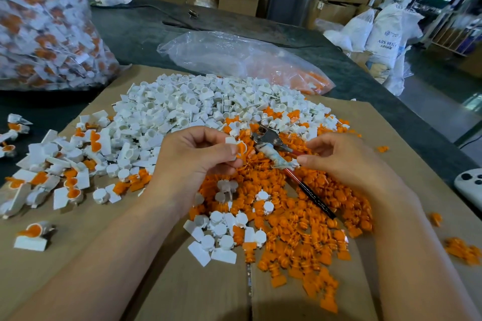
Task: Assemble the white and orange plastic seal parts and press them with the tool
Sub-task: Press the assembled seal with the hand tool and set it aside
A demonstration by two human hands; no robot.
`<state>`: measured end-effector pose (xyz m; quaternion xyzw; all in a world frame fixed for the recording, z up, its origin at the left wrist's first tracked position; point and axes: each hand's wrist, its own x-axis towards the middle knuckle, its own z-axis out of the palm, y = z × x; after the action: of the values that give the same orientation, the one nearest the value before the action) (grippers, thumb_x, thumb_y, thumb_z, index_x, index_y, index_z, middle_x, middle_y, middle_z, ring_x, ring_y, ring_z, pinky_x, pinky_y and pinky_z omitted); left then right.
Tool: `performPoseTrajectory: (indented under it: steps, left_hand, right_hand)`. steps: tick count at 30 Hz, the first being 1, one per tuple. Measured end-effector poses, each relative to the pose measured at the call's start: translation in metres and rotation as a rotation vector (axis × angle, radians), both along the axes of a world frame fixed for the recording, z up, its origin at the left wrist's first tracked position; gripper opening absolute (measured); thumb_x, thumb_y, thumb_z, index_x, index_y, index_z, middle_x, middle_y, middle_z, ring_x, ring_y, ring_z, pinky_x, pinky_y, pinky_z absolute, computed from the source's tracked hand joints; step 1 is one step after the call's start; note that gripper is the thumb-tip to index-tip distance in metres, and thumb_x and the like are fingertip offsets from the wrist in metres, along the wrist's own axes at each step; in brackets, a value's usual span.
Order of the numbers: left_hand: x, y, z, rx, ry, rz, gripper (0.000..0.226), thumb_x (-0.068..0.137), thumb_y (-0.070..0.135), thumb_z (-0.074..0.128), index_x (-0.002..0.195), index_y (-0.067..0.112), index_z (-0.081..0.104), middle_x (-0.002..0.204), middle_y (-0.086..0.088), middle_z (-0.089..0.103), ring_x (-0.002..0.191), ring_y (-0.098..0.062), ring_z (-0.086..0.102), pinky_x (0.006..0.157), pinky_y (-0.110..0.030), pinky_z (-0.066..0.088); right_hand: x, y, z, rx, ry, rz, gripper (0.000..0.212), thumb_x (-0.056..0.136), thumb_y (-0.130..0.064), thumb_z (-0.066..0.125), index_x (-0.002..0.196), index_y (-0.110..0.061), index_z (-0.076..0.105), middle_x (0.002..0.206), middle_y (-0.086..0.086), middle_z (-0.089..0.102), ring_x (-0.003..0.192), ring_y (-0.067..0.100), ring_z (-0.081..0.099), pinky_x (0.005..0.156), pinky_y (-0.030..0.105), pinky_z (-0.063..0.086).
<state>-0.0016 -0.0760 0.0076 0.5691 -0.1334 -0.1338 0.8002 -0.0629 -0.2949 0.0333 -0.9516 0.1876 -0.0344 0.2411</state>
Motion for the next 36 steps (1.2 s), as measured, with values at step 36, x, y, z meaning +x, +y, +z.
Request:
performPoseTrajectory:
  steps: [36]
  left_hand:
    - [0.006,0.002,0.003,-0.047,0.178,0.05,0.013,0.071,-0.007,0.066,0.069,0.004,0.06,0.049,-0.005,0.062,0.046,-0.014,0.064,0.04,-0.015,0.047]
  right_hand:
    - [-0.001,0.015,0.005,-0.068,-0.243,-0.08,0.052,0.066,-0.038,0.072,0.115,-0.023,0.062,0.108,-0.006,0.062,0.089,0.005,0.05,0.071,0.02,0.036]
